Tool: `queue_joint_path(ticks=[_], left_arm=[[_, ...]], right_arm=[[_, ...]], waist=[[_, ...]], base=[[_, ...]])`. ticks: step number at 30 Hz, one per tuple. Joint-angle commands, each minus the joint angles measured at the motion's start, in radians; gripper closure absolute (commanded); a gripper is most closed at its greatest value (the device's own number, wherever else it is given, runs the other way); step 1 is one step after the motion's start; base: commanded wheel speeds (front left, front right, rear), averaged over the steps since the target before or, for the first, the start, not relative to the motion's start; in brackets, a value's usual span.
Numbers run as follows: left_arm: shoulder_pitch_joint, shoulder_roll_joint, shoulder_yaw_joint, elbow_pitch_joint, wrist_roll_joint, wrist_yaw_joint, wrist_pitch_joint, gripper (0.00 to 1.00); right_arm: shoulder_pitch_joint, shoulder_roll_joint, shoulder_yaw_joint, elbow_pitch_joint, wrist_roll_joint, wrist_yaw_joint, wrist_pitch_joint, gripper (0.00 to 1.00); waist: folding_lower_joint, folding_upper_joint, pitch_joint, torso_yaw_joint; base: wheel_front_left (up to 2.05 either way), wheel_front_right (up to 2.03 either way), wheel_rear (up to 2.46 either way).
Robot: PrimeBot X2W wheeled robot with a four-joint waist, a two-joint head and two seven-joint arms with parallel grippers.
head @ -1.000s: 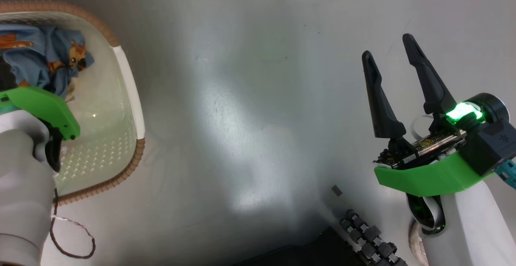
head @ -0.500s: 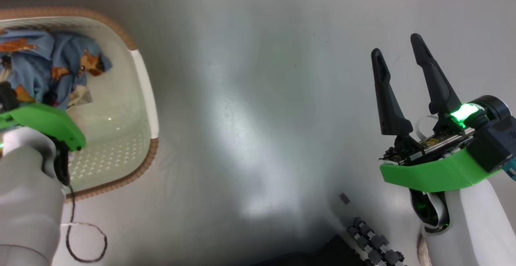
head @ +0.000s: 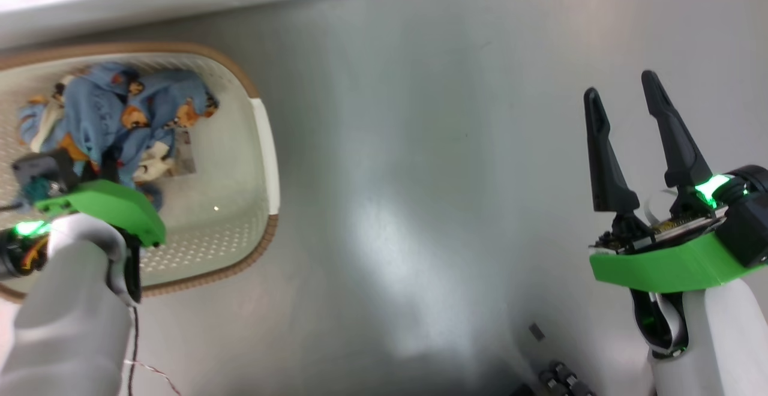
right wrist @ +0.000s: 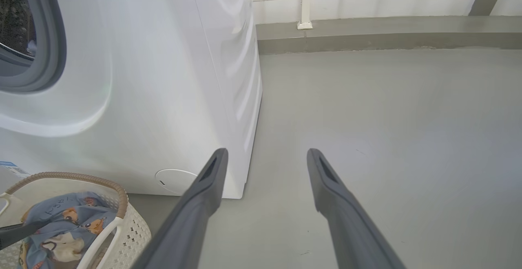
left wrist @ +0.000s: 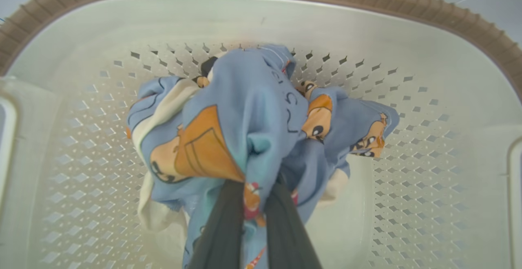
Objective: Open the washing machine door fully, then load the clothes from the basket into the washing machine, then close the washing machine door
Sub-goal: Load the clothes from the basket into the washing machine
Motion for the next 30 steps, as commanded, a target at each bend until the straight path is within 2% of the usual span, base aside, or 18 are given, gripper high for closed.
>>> queue_joint_path(ticks=[1, 6, 12, 30], left_arm=[[0.050, 0.033, 0.024, -0.027, 0.011, 0.014, -0.012, 1.00], [0.151, 0.018, 0.043, -0.171, 0.071, 0.048, -0.012, 1.00], [0.253, -0.004, 0.068, -0.302, 0.122, 0.064, -0.012, 1.00], [0.541, -0.029, 0.141, -0.707, 0.218, 0.046, -0.012, 1.00]], right_arm=[[0.047, -0.006, 0.014, -0.020, -0.010, 0.006, -0.005, 0.00], [0.080, -0.012, -0.004, -0.019, -0.020, 0.006, -0.005, 0.00], [0.116, -0.017, -0.018, -0.017, -0.031, 0.006, -0.005, 0.00], [0.259, 0.004, -0.046, 0.006, -0.053, 0.006, -0.005, 0.00]], waist=[[0.0000, 0.0000, -0.045, 0.029], [0.0000, 0.0000, -0.109, 0.055], [0.0000, 0.0000, -0.189, 0.079], [0.0000, 0.0000, -0.470, 0.148]], base=[[0.00, 0.00, 0.00], [0.00, 0.00, 0.00], [0.00, 0.00, 0.00], [0.00, 0.00, 0.00]])
